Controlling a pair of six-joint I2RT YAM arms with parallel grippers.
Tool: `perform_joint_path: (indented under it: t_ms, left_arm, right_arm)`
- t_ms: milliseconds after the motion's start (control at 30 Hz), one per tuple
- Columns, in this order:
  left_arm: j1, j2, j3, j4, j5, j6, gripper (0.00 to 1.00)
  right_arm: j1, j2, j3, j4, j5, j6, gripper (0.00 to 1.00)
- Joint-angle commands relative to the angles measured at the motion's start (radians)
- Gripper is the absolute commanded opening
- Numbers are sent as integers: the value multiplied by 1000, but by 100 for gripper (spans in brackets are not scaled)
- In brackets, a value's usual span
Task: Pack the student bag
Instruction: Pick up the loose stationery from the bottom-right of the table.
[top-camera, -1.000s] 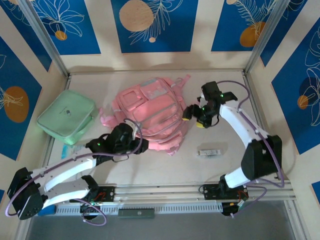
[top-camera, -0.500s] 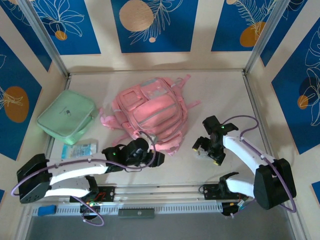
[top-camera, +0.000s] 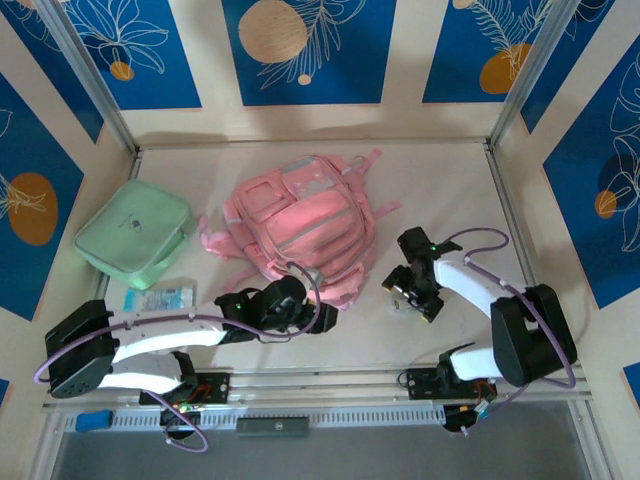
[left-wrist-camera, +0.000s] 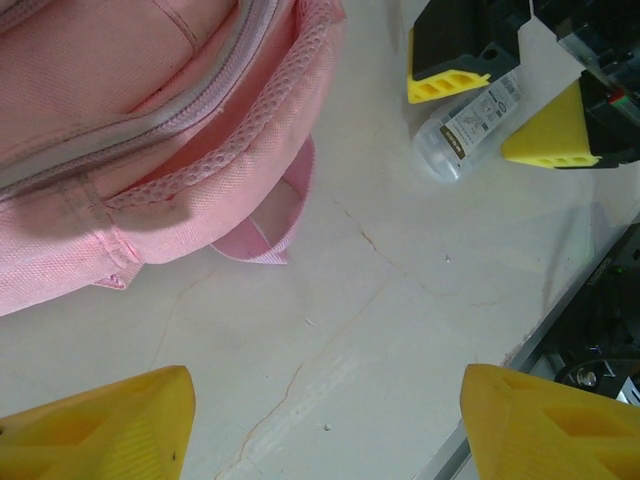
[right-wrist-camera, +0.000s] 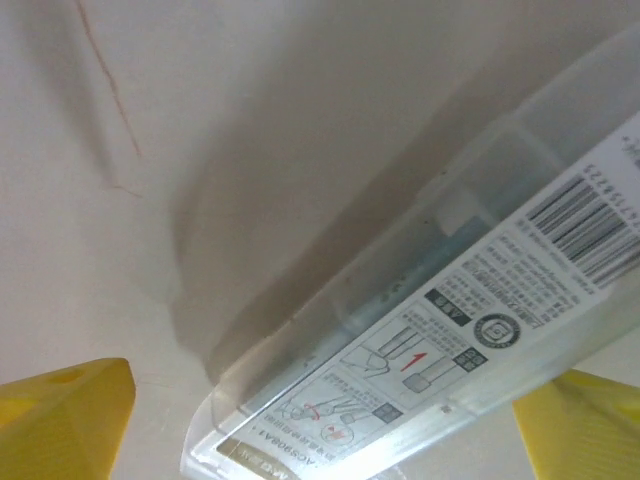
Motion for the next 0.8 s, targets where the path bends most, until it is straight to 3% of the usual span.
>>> perform_joint_path:
  t_ms: [0,233,333,433,500,567,767]
  left_arm:
    - [-8,-13,4,8,-30,-5,71]
    - [-8,-13,7,2,-32,-13,72]
    - [-8,-13,18,-15,-27,-14,73]
    - [-8,-22,21,-20,-28,-18,73]
    - [-8,-21,19,-14,-28,-20,73]
    - [-8,-21,24,-18,-27,-24,73]
    - [-10,-28,19,-25,-26,-36,74]
  right_arm:
    - [30,52,69,-38,59,-38,90]
    - [78,129,97,-58,24,-187,64]
    - [122,141,113,-127,76,-202,54]
    - [140,124,102,-179,111,-166,57]
    - [135,106,58,-140,61,-146,66]
    - [125,92,24,-104,30,-133,68]
    - [64,65,-17,-5,-56,-177,63]
